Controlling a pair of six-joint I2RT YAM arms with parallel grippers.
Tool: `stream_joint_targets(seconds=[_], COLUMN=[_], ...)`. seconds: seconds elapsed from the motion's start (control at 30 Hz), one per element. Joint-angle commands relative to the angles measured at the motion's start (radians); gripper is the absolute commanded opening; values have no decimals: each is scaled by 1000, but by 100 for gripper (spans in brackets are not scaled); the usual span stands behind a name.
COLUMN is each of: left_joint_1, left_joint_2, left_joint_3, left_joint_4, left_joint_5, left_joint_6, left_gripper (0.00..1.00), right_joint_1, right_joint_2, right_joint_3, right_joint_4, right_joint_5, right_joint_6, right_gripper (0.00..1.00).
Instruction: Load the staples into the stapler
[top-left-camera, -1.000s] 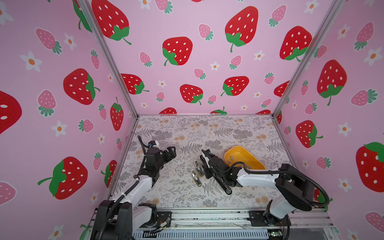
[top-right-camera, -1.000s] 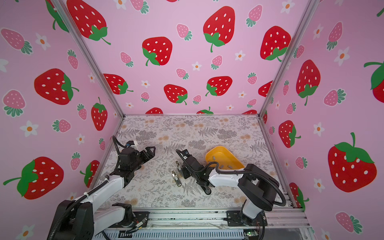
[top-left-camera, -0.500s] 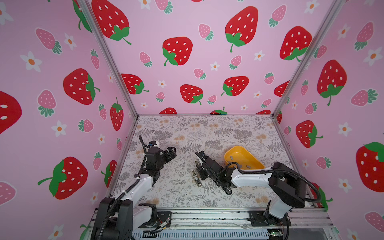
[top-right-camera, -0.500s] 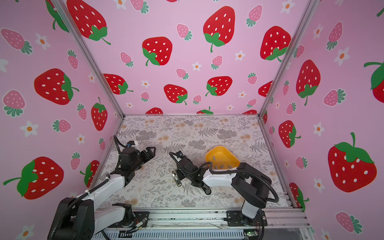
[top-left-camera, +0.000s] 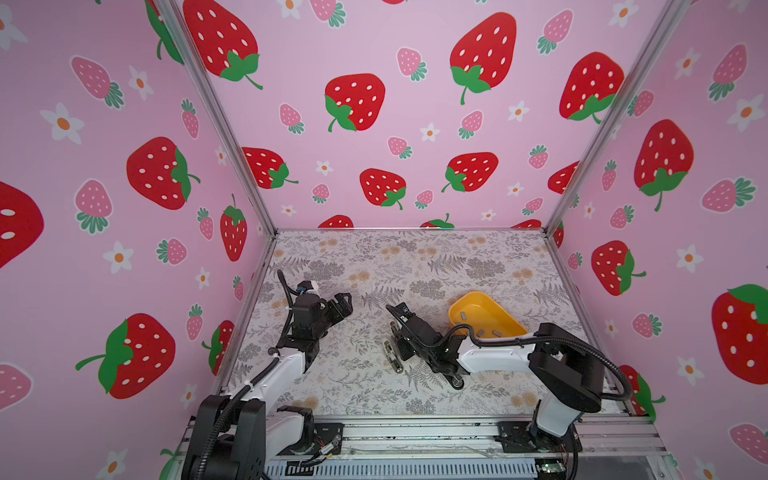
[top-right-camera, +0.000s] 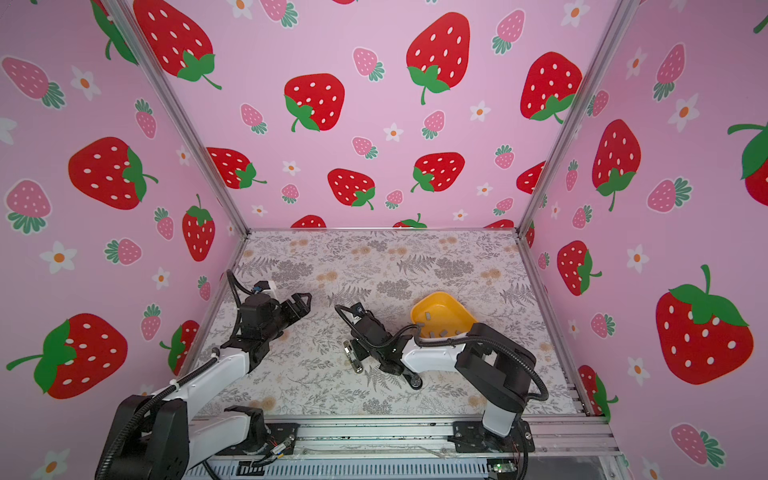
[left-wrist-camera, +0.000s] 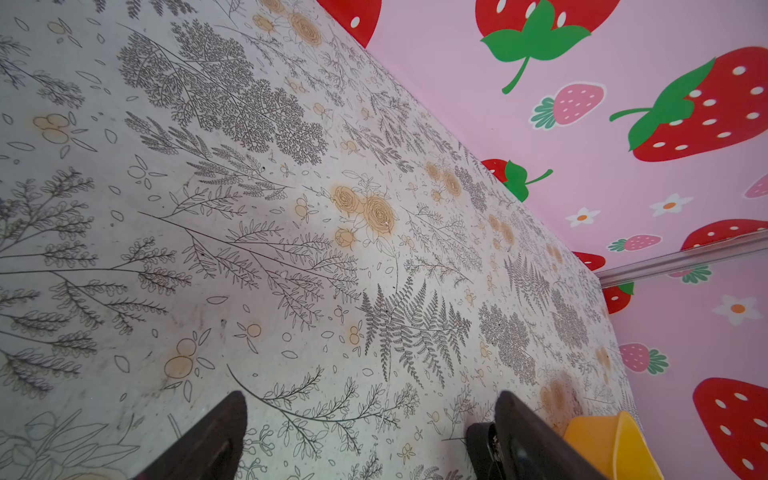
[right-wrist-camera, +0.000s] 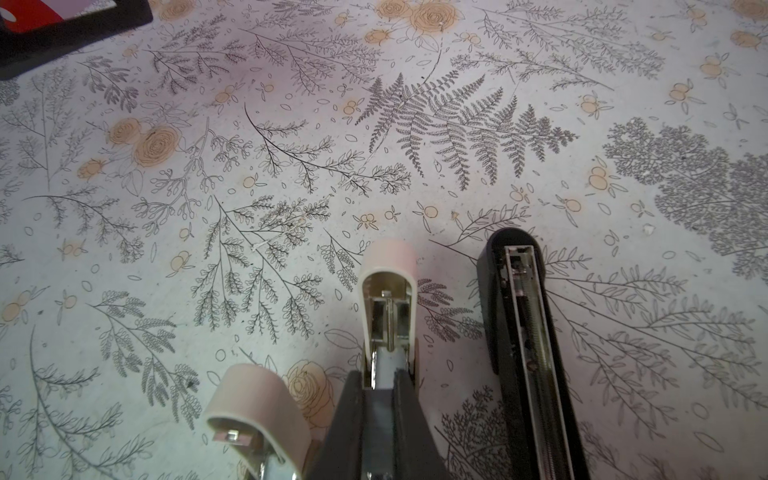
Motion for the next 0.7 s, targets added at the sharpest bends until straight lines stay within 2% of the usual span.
stream_joint_targets(seconds=[0.0,0.67], left_joint_1=[-3,-3], left_joint_2=[10,24], left_joint_3=[39,44], left_joint_4=[2,2], left_joint_5=[-3,-2], left_joint_6=[-5,-10], left_gripper=[94,94], right_joint_1=[7,7], right_joint_2=[32,74], right_joint_3=[34,64], right_joint_4=[-26,-60], right_joint_5=[16,24], right_joint_6=[28,41], right_gripper=[0,0])
